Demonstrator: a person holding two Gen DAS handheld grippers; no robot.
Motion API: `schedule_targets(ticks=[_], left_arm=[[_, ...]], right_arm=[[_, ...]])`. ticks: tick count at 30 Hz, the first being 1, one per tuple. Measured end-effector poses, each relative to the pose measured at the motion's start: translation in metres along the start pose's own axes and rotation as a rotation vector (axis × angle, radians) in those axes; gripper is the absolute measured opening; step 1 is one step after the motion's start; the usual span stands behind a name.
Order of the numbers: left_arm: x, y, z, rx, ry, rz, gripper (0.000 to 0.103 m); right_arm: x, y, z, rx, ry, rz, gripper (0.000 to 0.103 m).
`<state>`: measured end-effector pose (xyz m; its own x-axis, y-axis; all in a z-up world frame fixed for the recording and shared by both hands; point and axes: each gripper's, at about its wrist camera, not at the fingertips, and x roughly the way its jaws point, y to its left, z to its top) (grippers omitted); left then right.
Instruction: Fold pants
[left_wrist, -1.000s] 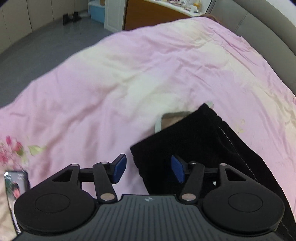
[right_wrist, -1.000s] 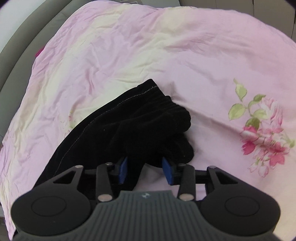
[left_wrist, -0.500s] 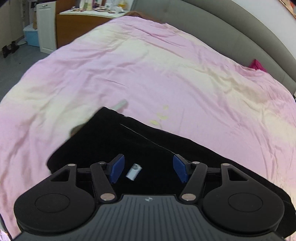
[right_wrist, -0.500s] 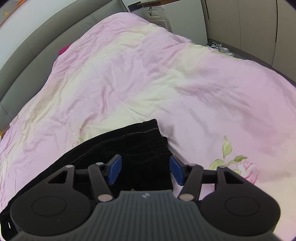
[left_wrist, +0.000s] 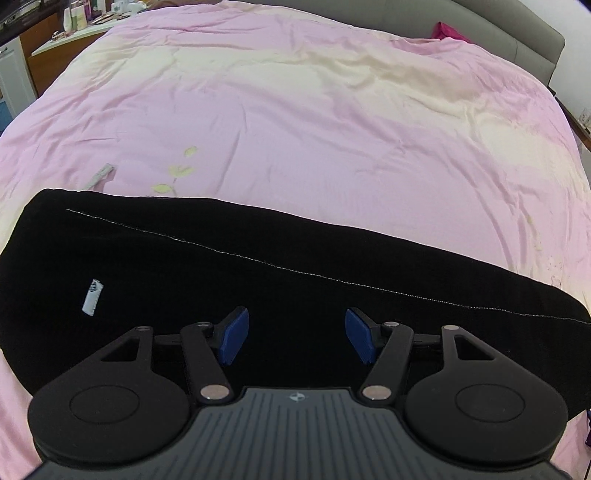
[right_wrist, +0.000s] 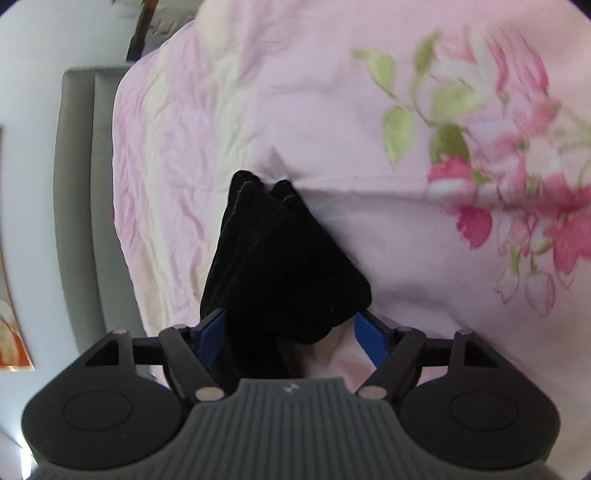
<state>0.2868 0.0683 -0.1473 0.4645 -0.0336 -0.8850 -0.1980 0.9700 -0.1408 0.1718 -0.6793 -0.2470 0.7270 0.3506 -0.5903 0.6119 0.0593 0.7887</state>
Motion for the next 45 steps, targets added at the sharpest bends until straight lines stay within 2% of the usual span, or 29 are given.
schedule_targets(ticks=[2, 3, 5, 7, 9, 12, 14, 15, 16, 17, 18, 20, 24, 26, 27, 30, 32, 34, 37, 40, 42, 43, 45], left_arm=[[0.003, -0.008, -0.001, 0.001, 0.010, 0.003, 0.071], [0.005, -0.010, -0.002, -0.007, 0.017, 0.003, 0.071], [0.007, -0.014, -0.002, -0.034, 0.035, 0.002, 0.071], [0.008, -0.017, -0.001, -0.044, 0.040, 0.002, 0.071], [0.009, -0.026, 0.001, -0.035, 0.036, 0.010, 0.071], [0.011, -0.049, 0.007, 0.014, 0.022, -0.014, 0.071], [0.013, -0.069, 0.009, 0.057, 0.009, -0.038, 0.071], [0.016, -0.079, 0.009, 0.080, 0.010, -0.050, 0.071], [0.019, -0.090, 0.010, 0.100, 0.015, -0.062, 0.071], [0.024, -0.103, 0.010, 0.122, 0.020, -0.078, 0.071], [0.027, -0.115, 0.009, 0.147, 0.026, -0.096, 0.071], [0.034, -0.143, 0.008, 0.214, 0.030, -0.136, 0.071], [0.041, -0.195, 0.002, 0.372, 0.027, -0.236, 0.071], [0.046, -0.217, -0.004, 0.443, 0.036, -0.266, 0.071], [0.049, -0.227, -0.006, 0.472, 0.039, -0.274, 0.071], [0.061, -0.250, -0.015, 0.523, 0.055, -0.289, 0.071], [0.069, -0.260, -0.018, 0.537, 0.057, -0.279, 0.071], [0.072, -0.263, -0.019, 0.530, 0.053, -0.274, 0.071], [0.069, -0.257, -0.018, 0.509, 0.041, -0.280, 0.071], [0.065, -0.238, -0.010, 0.496, 0.010, -0.233, 0.071], [0.064, -0.217, -0.001, 0.455, -0.005, -0.191, 0.071], [0.064, -0.207, 0.004, 0.427, -0.009, -0.175, 0.071], [0.066, -0.185, 0.013, 0.372, -0.016, -0.148, 0.071]], right_arm=[[0.013, -0.020, 0.002, 0.120, -0.021, 0.066, 0.076], [0.018, -0.027, 0.002, 0.162, -0.029, 0.085, 0.072], [0.025, -0.028, 0.000, 0.188, -0.042, 0.111, 0.045], [0.019, -0.012, 0.000, 0.135, -0.063, 0.135, 0.031], [0.002, 0.028, 0.005, -0.094, -0.114, 0.117, 0.025], [-0.018, 0.104, -0.007, -0.600, -0.119, 0.058, 0.023], [-0.024, 0.149, -0.038, -1.084, -0.135, -0.054, 0.023], [-0.022, 0.159, -0.049, -1.242, -0.125, -0.115, 0.023], [-0.016, 0.161, -0.055, -1.346, -0.105, -0.181, 0.023], [-0.008, 0.159, -0.055, -1.391, -0.077, -0.234, 0.023], [0.002, 0.153, -0.050, -1.407, -0.043, -0.283, 0.023], [0.021, 0.128, -0.031, -1.337, 0.026, -0.355, 0.025], [0.033, 0.088, 0.000, -1.124, 0.118, -0.382, 0.036], [0.020, 0.084, 0.007, -1.056, 0.124, -0.384, 0.051], [0.012, 0.084, 0.009, -1.036, 0.123, -0.390, 0.053], [-0.011, 0.103, 0.010, -1.038, 0.096, -0.374, 0.055], [-0.009, 0.126, 0.013, -1.040, 0.089, -0.332, 0.055], [0.008, 0.144, 0.016, -1.047, 0.094, -0.291, 0.054], [0.050, 0.165, 0.019, -1.071, 0.128, -0.280, 0.053], [0.093, 0.172, 0.028, -1.088, 0.139, -0.337, 0.053], [0.114, 0.170, 0.036, -1.055, 0.171, -0.356, 0.052], [0.117, 0.168, 0.038, -1.043, 0.167, -0.350, 0.030], [0.115, 0.169, 0.035, -1.059, 0.166, -0.311, 0.020]])
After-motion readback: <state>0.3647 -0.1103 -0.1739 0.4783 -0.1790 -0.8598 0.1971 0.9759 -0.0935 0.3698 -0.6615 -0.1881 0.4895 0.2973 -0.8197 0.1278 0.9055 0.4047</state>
